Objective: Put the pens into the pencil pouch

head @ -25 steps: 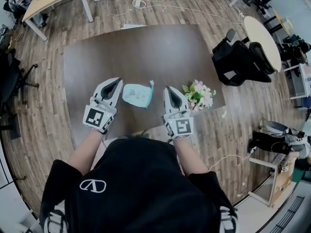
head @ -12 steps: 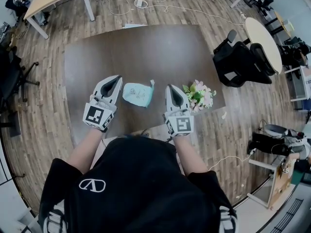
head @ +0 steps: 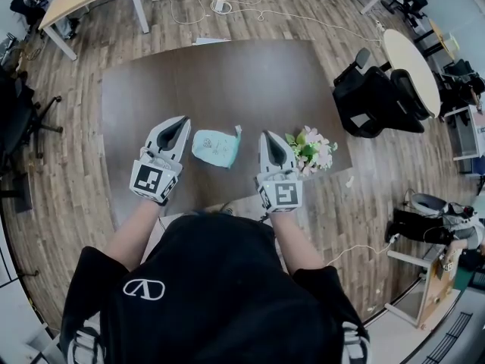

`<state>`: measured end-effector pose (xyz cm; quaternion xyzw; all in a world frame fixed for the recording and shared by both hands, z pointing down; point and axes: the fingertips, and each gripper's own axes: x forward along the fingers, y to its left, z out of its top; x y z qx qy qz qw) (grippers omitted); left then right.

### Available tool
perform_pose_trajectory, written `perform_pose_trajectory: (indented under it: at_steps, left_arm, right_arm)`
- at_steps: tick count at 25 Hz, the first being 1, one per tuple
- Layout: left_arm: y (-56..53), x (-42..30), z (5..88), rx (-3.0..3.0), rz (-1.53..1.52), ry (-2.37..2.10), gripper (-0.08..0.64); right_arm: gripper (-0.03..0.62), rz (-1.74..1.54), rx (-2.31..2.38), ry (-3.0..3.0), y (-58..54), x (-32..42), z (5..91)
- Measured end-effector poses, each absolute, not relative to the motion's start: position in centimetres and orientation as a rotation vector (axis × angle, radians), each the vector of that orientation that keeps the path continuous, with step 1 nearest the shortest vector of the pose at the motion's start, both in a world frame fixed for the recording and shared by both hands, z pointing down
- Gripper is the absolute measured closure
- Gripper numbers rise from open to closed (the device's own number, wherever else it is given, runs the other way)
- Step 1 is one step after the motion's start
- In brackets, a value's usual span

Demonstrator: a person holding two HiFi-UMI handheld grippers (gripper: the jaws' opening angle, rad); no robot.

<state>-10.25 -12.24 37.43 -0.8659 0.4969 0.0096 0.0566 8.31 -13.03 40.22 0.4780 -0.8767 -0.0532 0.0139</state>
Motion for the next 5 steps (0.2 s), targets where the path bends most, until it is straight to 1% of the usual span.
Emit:
perform_pose_trajectory:
  at_steps: [5]
  left_arm:
    - [-12.2, -10.14, 37.72, -2.633, 0.031, 1.506, 0.557]
  right_arm:
    - [0.594, -0.176, 1.491, -2.729, -12.92, 8.27, 40.22]
